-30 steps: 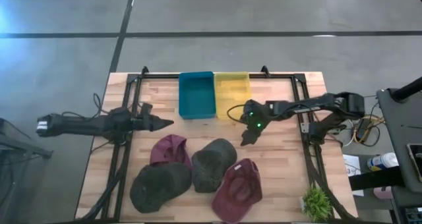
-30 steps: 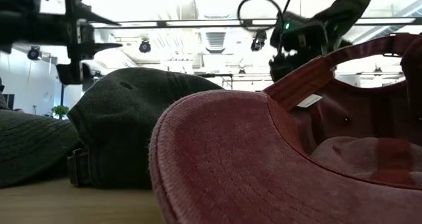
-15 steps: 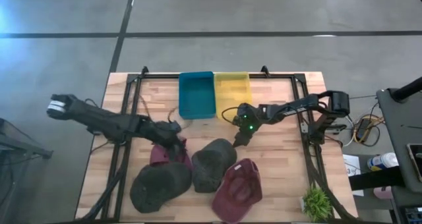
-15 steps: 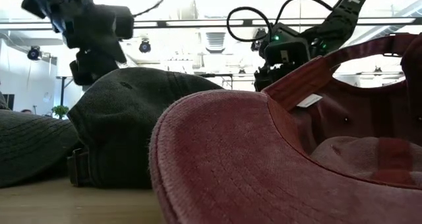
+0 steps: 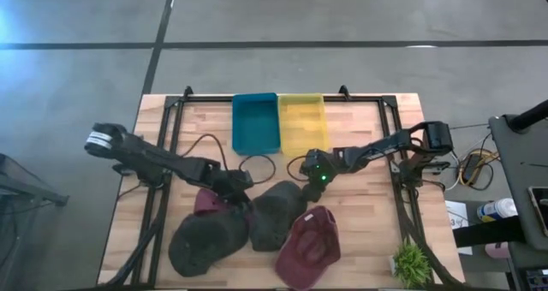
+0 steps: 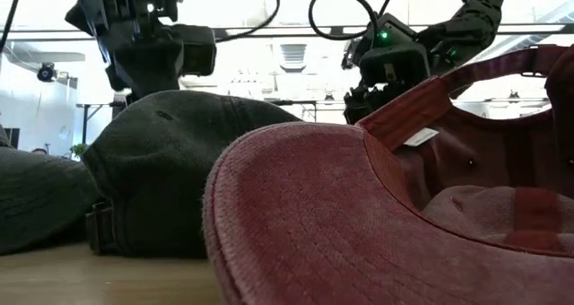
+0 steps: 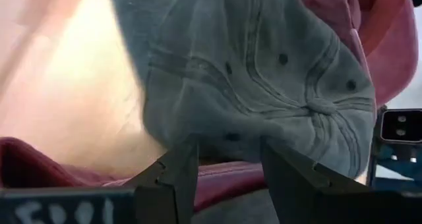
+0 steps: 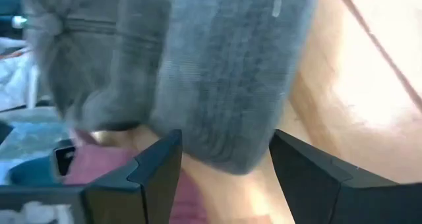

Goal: Pick & Place hat
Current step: Put the black cap into the yellow bin

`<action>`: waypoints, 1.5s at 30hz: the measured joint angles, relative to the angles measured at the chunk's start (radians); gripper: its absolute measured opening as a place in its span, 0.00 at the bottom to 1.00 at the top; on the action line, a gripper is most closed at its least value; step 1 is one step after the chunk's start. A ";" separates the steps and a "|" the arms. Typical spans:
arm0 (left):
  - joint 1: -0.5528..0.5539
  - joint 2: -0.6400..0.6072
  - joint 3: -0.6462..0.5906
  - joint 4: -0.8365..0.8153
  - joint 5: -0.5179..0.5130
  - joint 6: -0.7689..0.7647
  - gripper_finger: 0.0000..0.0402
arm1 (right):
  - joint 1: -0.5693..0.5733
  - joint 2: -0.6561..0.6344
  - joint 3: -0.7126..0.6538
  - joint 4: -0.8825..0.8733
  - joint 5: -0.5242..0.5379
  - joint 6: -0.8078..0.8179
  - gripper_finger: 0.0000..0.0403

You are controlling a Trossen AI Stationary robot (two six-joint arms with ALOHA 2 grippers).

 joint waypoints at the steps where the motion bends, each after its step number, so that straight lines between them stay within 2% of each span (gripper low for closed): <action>1: -0.002 0.020 0.000 0.019 0.003 0.000 0.39 | 0.002 0.011 0.000 0.021 0.014 0.000 0.56; 6: -0.004 0.127 0.001 0.132 0.005 0.001 0.39 | 0.001 0.070 0.000 0.208 0.021 0.014 0.56; 8: -0.004 0.162 0.004 0.172 0.001 -0.001 0.39 | 0.001 0.082 0.000 0.289 -0.023 0.019 0.56; 14: -0.005 0.210 0.004 0.193 -0.042 -0.053 0.39 | 0.002 0.088 0.011 0.291 -0.148 -0.002 0.53; 18: -0.006 0.186 0.004 0.182 -0.110 -0.045 0.39 | 0.002 0.082 0.013 0.284 -0.185 -0.025 0.40; 24: -0.006 0.119 0.023 0.176 -0.188 -0.008 0.39 | 0.001 0.074 0.076 0.283 -0.187 -0.107 0.07; 27: -0.007 0.070 0.057 0.107 -0.188 0.000 0.39 | 0.000 0.058 0.148 0.226 -0.187 -0.175 0.04; 31: -0.010 -0.042 0.178 -0.126 -0.187 -0.050 0.39 | -0.014 -0.002 0.310 -0.072 -0.179 -0.432 0.04; 33: -0.017 -0.099 0.266 -0.263 -0.195 -0.095 0.39 | -0.014 -0.029 0.420 -0.289 -0.106 -0.637 0.04; 35: -0.039 -0.154 0.354 -0.399 -0.229 -0.138 0.39 | -0.008 -0.051 0.527 -0.504 0.023 -0.877 0.04; 38: -0.097 -0.225 0.474 -0.542 -0.345 -0.156 0.39 | 0.023 -0.070 0.683 -0.727 0.319 -1.222 0.04; 42: -0.182 -0.295 0.587 -0.687 -0.623 -0.145 0.39 | 0.080 -0.087 0.802 -0.786 0.705 -1.612 0.03; 45: -0.203 -0.327 0.623 -0.748 -0.801 -0.147 0.39 | 0.119 -0.095 0.838 -0.787 0.872 -1.829 0.03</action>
